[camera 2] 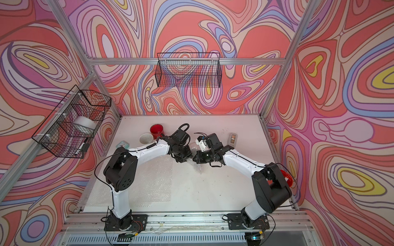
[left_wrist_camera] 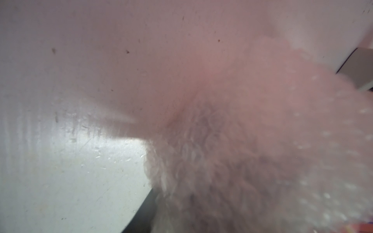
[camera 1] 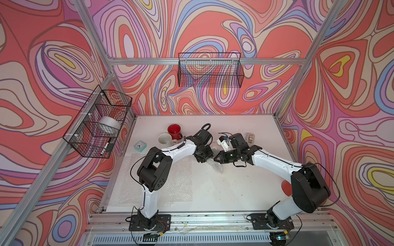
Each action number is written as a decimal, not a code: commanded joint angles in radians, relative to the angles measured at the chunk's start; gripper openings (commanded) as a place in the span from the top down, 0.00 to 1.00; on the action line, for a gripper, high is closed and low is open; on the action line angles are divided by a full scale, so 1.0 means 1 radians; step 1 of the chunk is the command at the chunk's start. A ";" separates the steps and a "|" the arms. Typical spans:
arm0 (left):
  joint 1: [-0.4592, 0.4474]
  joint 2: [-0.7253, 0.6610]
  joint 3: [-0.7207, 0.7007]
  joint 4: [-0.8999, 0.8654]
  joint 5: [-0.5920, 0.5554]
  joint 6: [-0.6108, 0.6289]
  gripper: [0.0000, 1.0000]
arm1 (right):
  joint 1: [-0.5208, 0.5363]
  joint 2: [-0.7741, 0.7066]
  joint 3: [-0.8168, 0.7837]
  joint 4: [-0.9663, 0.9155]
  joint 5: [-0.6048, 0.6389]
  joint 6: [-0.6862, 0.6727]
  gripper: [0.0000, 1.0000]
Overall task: Wrap mugs in bubble wrap
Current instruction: Stick the tape on the bubble wrap, then move the bubble wrap to the center of the board.
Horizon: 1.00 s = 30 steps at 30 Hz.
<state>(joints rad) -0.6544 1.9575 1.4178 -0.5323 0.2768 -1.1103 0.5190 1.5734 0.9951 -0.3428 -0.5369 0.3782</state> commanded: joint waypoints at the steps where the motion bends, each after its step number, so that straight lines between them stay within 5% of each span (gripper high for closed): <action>1: 0.002 0.017 0.017 -0.020 0.002 0.006 0.58 | 0.007 0.035 -0.009 0.013 0.000 -0.009 1.00; 5: 0.003 0.017 0.015 -0.016 0.003 0.005 0.58 | 0.007 0.067 0.003 -0.041 0.130 -0.002 1.00; 13: 0.003 0.026 0.026 -0.018 0.009 0.013 0.59 | 0.018 -0.070 -0.060 0.004 0.125 -0.036 0.98; 17: 0.002 0.027 0.033 -0.021 0.006 0.016 0.59 | 0.043 -0.177 -0.114 -0.027 0.306 -0.013 0.84; 23: 0.003 0.037 0.049 -0.021 0.013 0.025 0.59 | 0.102 -0.217 -0.168 -0.049 0.416 -0.013 0.25; 30: 0.003 0.049 0.072 -0.026 0.021 0.031 0.59 | 0.138 -0.096 -0.146 0.008 0.478 -0.044 0.27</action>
<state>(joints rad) -0.6537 1.9862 1.4590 -0.5426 0.2913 -1.0912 0.6453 1.4292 0.8410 -0.3607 -0.1299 0.3546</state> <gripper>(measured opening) 0.414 0.741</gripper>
